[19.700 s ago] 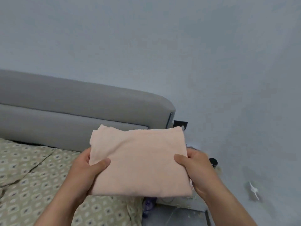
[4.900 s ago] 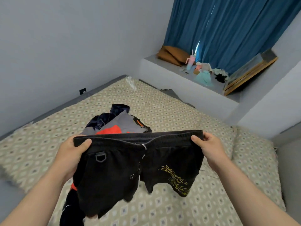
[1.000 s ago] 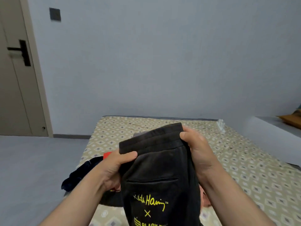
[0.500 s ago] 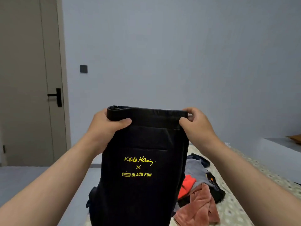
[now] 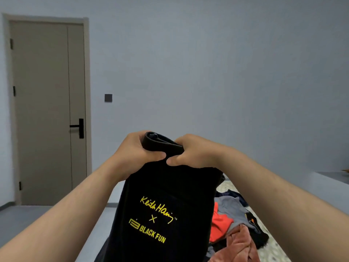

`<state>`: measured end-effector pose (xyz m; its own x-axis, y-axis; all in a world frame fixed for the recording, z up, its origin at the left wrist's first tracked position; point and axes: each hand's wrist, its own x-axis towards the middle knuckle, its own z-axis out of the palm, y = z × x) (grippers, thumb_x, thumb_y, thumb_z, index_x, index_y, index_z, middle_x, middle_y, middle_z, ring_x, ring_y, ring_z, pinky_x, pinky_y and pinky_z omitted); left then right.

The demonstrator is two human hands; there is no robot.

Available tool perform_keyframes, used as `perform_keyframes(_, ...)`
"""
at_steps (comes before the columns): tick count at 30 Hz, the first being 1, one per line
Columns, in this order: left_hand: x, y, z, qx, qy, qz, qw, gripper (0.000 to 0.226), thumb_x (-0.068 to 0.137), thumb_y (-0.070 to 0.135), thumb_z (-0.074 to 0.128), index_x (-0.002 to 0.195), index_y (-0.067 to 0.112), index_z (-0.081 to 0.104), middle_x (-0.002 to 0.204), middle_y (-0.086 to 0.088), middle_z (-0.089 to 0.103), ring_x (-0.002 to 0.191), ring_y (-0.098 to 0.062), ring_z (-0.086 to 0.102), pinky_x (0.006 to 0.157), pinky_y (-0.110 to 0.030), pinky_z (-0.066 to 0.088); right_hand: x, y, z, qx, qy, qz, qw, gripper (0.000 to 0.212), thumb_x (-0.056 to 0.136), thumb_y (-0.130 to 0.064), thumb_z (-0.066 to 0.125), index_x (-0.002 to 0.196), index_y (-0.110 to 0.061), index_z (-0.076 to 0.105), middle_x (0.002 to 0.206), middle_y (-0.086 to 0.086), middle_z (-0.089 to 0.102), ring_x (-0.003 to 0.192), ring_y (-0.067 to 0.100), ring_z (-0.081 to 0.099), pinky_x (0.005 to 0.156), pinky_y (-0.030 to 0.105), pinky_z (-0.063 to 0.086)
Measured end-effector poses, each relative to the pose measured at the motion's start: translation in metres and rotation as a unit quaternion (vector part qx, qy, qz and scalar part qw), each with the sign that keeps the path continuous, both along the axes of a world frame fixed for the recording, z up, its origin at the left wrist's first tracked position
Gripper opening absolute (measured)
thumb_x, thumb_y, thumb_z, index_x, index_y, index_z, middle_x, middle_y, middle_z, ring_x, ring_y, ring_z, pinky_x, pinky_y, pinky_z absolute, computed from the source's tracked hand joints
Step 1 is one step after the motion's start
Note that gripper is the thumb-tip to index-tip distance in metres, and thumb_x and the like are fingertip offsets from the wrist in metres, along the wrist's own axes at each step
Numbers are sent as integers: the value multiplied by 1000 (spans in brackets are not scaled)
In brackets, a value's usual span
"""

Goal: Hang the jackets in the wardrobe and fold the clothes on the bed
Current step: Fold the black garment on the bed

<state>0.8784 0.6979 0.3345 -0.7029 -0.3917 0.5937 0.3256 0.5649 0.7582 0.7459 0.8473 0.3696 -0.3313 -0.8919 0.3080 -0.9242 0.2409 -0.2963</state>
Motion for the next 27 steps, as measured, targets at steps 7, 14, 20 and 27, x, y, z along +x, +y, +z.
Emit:
perform_keyframes(7,13,-16,-56,163,-19,-108,981,42,64,19,86,103,19,73,105,-15,74,95,-32,72,72,-35,60,-2,-9,-6,-63,-74,47,994,11,89,-37,70,83,-28,68,71,-13,71,63,-4,65,52,10,46)
perform_keyframes(14,22,-16,-223,216,-297,-146,919,57,62,14,83,117,21,70,115,-10,73,109,-25,68,90,-34,54,-37,3,-23,-130,-206,2,970,14,91,-29,70,80,-20,72,75,0,75,64,16,72,54,26,56)
perform_keyframes(20,21,-40,-228,252,-280,-26,926,25,93,17,67,117,9,67,108,-10,75,100,-26,72,94,-40,54,-87,28,-81,-168,-271,-90,943,14,91,-29,70,87,-17,74,80,4,77,70,20,74,59,28,56)
perform_keyframes(27,19,-89,-177,54,-422,31,904,39,72,54,74,96,22,77,94,-1,78,87,-21,75,84,-38,56,-132,68,-195,-150,-439,-165,870,18,91,-26,70,102,-12,72,94,11,77,85,29,75,72,39,60)
